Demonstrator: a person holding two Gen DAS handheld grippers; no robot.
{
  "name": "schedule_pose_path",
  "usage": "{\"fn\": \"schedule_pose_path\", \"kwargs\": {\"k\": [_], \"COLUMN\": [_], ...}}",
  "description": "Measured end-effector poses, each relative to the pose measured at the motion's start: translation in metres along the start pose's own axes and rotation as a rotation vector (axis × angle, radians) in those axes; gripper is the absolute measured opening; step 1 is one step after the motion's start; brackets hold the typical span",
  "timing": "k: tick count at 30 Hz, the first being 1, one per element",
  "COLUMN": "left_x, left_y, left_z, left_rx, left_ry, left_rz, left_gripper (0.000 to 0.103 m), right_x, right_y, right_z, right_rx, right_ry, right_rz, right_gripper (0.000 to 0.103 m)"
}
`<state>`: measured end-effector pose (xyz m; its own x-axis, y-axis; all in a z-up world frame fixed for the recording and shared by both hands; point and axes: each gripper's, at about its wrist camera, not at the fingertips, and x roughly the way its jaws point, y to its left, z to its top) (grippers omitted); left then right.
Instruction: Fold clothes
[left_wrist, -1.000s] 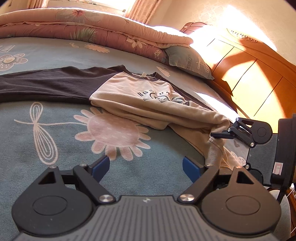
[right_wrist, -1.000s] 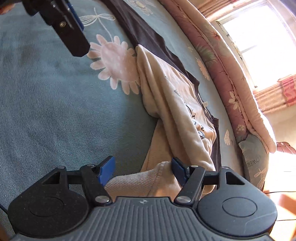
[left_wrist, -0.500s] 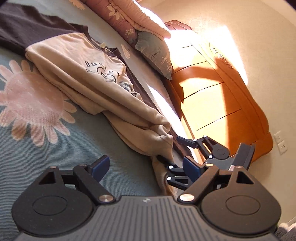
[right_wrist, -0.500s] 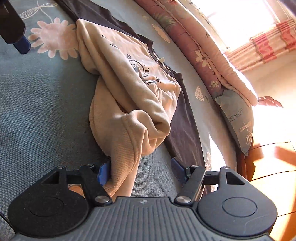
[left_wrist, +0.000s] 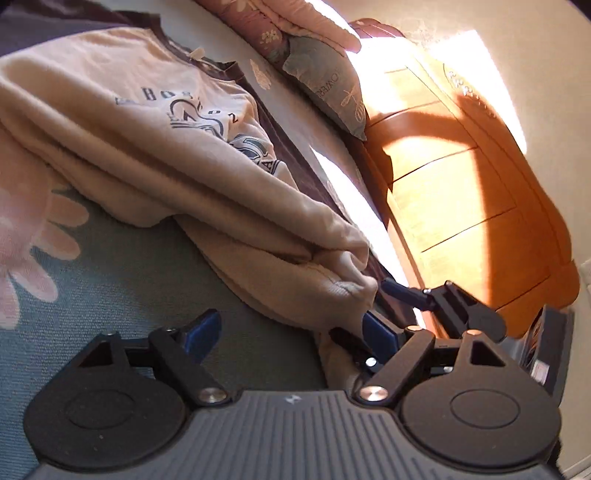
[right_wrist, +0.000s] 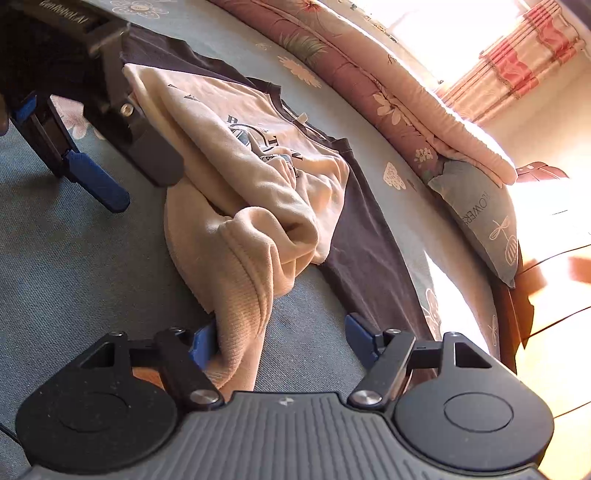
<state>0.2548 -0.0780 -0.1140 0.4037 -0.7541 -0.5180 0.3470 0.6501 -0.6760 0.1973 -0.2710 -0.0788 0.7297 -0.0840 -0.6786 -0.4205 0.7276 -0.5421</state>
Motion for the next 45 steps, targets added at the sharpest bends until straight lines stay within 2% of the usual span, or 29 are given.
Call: {"fn": "schedule_pose_path", "kwargs": {"k": [5, 7, 13, 15, 18, 22, 25, 29, 31, 33, 35, 39, 41, 43, 44, 45], "left_x": [0.019, 0.029, 0.067, 0.080, 0.090, 0.083, 0.070, 0.073, 0.078, 0.085, 0.089, 0.093, 0.099, 0.105, 0.107, 0.108], "left_y": [-0.063, -0.076, -0.100, -0.103, -0.103, -0.092, -0.080, -0.080, -0.079, -0.078, -0.077, -0.074, -0.073, -0.070, -0.068, -0.067], "left_z": [-0.028, -0.042, -0.064, -0.062, -0.058, -0.060, -0.066, -0.086, -0.097, -0.108, -0.115, -0.112, -0.112, -0.113, -0.115, -0.118], "left_rx": [0.765, 0.968, 1.326, 1.394, 1.458, 1.534, 1.570, 1.707, 1.792, 1.870, 1.917, 1.943, 1.994, 2.027, 2.041, 2.048], "left_ry": [0.028, 0.033, -0.018, -0.030, -0.055, -0.103, -0.194, -0.252, -0.269, -0.263, -0.244, -0.247, -0.258, -0.259, -0.252, -0.259], "left_rz": [0.402, 0.447, 0.492, 0.507, 0.572, 0.699, 0.814, 0.789, 0.767, 0.744, 0.731, 0.714, 0.706, 0.690, 0.676, 0.676], "left_gripper": [0.082, 0.082, 0.085, 0.086, 0.086, 0.086, 0.085, 0.082, 0.074, 0.051, 0.042, 0.043, 0.041, 0.032, 0.021, 0.017], "right_x": [-0.001, 0.000, 0.001, 0.002, 0.002, 0.000, -0.002, -0.002, 0.000, 0.002, 0.001, -0.001, 0.001, 0.003, 0.003, 0.003], "right_y": [-0.010, -0.010, -0.016, -0.017, -0.021, -0.024, -0.024, -0.021, -0.019, -0.019, -0.020, -0.021, -0.020, -0.020, -0.019, -0.019], "right_z": [-0.005, -0.007, -0.010, -0.011, -0.012, -0.013, -0.014, -0.012, -0.012, -0.014, -0.016, -0.019, -0.020, -0.021, -0.021, -0.021], "right_rx": [0.050, 0.058, 0.103, 0.112, 0.129, 0.144, 0.150, 0.160, 0.162, 0.177, 0.188, 0.206, 0.214, 0.224, 0.228, 0.231], "right_ry": [-0.021, -0.026, -0.038, -0.038, -0.041, -0.053, -0.065, -0.072, -0.066, -0.061, -0.057, -0.063, -0.061, -0.059, -0.059, -0.058], "right_rz": [0.034, 0.038, 0.057, 0.063, 0.065, 0.060, 0.057, 0.061, 0.061, 0.072, 0.077, 0.086, 0.090, 0.094, 0.098, 0.100], "right_gripper": [0.077, 0.077, 0.078, 0.078, 0.079, 0.079, 0.079, 0.080, 0.081, 0.081, 0.081, 0.082, 0.082, 0.082, 0.082, 0.082]}}
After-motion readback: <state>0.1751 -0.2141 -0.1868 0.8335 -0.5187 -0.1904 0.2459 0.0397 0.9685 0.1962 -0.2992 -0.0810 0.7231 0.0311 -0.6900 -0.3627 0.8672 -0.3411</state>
